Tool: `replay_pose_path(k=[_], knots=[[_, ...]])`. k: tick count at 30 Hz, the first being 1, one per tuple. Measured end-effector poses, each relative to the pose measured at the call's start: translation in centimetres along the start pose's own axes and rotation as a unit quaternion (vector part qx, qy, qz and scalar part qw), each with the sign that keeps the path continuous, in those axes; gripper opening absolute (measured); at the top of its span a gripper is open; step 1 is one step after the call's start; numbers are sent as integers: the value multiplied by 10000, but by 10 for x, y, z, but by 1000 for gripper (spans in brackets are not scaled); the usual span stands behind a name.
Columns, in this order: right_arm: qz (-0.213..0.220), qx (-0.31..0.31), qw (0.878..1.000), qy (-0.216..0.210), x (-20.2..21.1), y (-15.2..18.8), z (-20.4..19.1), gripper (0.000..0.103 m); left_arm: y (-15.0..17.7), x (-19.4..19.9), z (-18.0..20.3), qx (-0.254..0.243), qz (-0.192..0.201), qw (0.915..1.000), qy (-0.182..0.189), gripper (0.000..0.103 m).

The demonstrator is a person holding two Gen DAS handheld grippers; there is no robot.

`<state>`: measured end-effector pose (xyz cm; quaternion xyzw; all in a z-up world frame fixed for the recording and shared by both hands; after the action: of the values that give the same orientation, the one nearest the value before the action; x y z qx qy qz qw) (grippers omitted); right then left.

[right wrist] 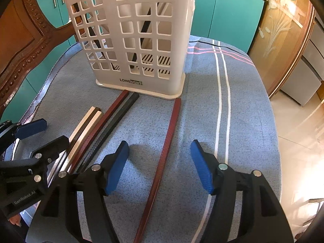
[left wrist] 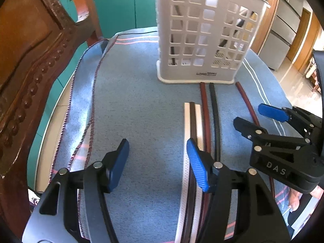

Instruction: Organize utensils

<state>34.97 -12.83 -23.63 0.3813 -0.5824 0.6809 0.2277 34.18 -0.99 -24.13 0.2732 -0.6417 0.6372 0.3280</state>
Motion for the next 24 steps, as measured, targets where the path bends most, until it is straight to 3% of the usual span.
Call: replay_pose_path(k=[3,16,21,24], knots=[[5,-7,10000,12,-1,0,1,65,2,-7,-12,121,-126,9996,-205,58],[13,0,10000,32,-1,-1,2,66,2,-9,-10,82,-104,9998,-161,58],[52,72,9999,-54,1,-3,-4,41,2,-8,-10,92,-104,9998,-162,58],[51,50,10000,-66,2,-5,-4,20,3,-7,-10,108,-97,9998,-146,58]])
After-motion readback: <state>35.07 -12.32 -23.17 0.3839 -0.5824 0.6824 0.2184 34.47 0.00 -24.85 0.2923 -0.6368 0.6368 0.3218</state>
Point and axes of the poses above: each gripper's, at about its wrist camera, not at the fingertips, and x roughly against the way its jaws point, z to its right, y to its underside, the point moved 9 cm from there along -x, roughly the way its jaws point, and after that the axes turned 6 degrees about z, right-handed, at the moved point
